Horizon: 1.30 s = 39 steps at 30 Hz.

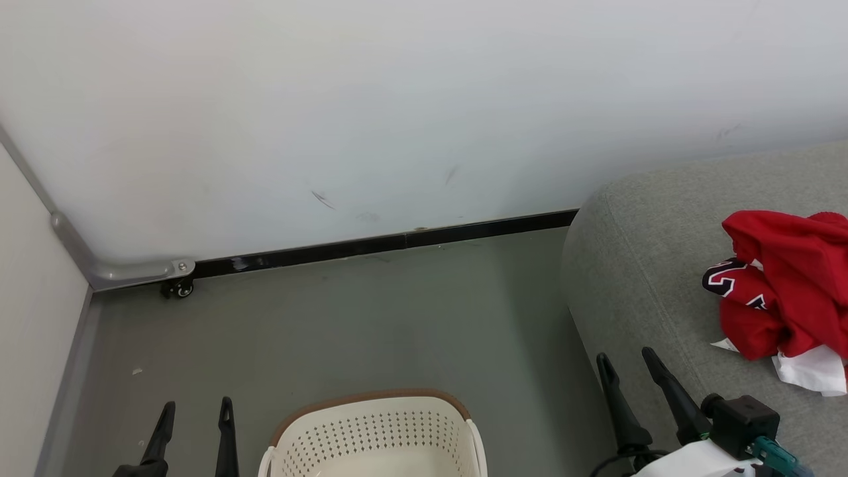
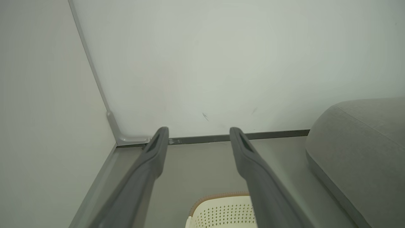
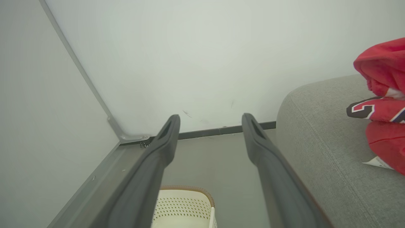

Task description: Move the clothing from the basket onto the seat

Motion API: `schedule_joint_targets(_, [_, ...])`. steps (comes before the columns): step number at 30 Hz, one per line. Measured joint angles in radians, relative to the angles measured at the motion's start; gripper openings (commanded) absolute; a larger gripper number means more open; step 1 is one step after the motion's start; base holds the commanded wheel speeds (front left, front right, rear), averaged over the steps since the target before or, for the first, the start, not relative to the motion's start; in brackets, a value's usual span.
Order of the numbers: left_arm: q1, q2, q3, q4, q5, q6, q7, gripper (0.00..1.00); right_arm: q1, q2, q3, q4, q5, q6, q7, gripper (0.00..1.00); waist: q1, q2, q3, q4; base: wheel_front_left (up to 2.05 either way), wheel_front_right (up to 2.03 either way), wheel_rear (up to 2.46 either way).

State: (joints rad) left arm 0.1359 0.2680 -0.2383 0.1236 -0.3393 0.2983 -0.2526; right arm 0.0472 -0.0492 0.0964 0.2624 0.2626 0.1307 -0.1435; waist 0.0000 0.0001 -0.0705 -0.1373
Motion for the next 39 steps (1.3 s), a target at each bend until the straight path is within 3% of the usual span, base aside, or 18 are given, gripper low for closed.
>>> schedule_joint_targets(13, [-0.010, -0.002, 0.006, 0.009, 0.000, 0.001, 0.000, 1.00, 0.000, 0.000, 0.002, -0.006, 0.009, 0.000, 0.003, 1.00, 0.0000, 0.0000, 0.004, -0.001, 0.00, 0.00, 0.00])
schedule_joint_targets(14, [-0.013, -0.002, 0.006, 0.012, 0.000, 0.001, 0.000, 0.00, 0.000, 0.000, 0.002, -0.004, 0.010, 0.000, 0.003, 0.00, 0.0000, 0.0000, 0.004, -0.001, 0.00, 0.00, 0.00])
schedule_joint_targets(27, [0.015, -0.048, 0.004, 0.053, -0.051, -0.008, 0.016, 0.00, 0.040, 0.001, 0.011, 0.033, 0.060, 0.000, 0.003, 0.00, 0.0000, 0.0000, 0.006, 0.001, 0.00, 0.00, 0.00])
schedule_joint_targets(39, [0.015, -0.064, 0.044, 0.051, -0.224, -0.049, 0.051, 0.00, 0.038, 0.001, 0.004, 0.022, 0.244, 0.000, 0.013, 0.00, 0.0003, 0.0000, 0.010, 0.009, 0.00, 0.00, 0.00])
